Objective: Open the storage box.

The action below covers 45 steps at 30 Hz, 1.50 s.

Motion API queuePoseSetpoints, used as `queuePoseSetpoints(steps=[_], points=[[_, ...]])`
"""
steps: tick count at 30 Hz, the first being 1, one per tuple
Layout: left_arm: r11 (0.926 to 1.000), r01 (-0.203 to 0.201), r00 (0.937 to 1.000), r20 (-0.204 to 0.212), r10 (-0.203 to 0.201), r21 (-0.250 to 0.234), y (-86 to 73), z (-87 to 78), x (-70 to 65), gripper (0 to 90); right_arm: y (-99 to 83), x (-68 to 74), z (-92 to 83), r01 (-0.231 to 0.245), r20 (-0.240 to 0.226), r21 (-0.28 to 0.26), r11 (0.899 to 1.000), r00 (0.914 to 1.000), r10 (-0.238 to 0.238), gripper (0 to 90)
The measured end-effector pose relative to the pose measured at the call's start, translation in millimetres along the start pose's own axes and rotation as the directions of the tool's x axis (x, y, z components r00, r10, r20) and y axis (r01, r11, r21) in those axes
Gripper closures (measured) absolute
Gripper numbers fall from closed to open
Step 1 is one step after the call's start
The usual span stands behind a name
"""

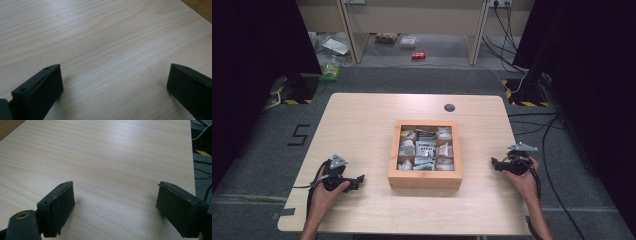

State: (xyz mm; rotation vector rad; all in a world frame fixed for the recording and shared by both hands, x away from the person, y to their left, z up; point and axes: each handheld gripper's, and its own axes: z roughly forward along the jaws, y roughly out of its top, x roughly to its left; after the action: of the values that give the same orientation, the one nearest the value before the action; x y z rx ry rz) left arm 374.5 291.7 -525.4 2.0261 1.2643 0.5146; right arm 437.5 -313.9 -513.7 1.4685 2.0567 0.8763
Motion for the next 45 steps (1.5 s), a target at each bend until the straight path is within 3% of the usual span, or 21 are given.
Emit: queuePoseSetpoints(steps=[15, 18, 22, 33, 45], points=[[1.0000, 0.000, 1.0000, 0.000, 0.000, 0.000, 0.0, 0.0, 0.0, 0.0, -0.1, -0.9, -1.4, -0.021, -0.009, -0.006, 1.000, 0.9997, 0.021, 18.2], [1.0000, 0.000, 1.0000, 0.000, 0.000, 0.000, 0.0, 0.0, 0.0, 0.0, 2.5, -1.9, -5.7, -0.066, -0.038, -0.043, 0.997, 0.9972, 0.064, 19.2], [1.0000, 0.001, 1.0000, 0.000, -0.001, 0.000, 0.0, 0.0, 0.0, 0.0, 7.4, 0.6, -10.7, -0.060, -0.041, -0.068, 0.996, 0.9975, 0.057, 19.3], [1.0000, 0.000, 1.0000, 0.000, 0.000, 0.000, 0.0, 0.0, 0.0, 0.0, 25.9, 28.8, -23.3, -0.017, -0.087, -0.103, 0.994, 0.9962, 0.008, 19.8], [1.0000, 0.000, 1.0000, 0.000, 0.000, 0.000, 0.0, 0.0, 0.0, 0.0, 33.7, 58.4, -29.2, 0.030, -0.127, -0.120, 0.992, 0.9909, -0.045, 20.1]])
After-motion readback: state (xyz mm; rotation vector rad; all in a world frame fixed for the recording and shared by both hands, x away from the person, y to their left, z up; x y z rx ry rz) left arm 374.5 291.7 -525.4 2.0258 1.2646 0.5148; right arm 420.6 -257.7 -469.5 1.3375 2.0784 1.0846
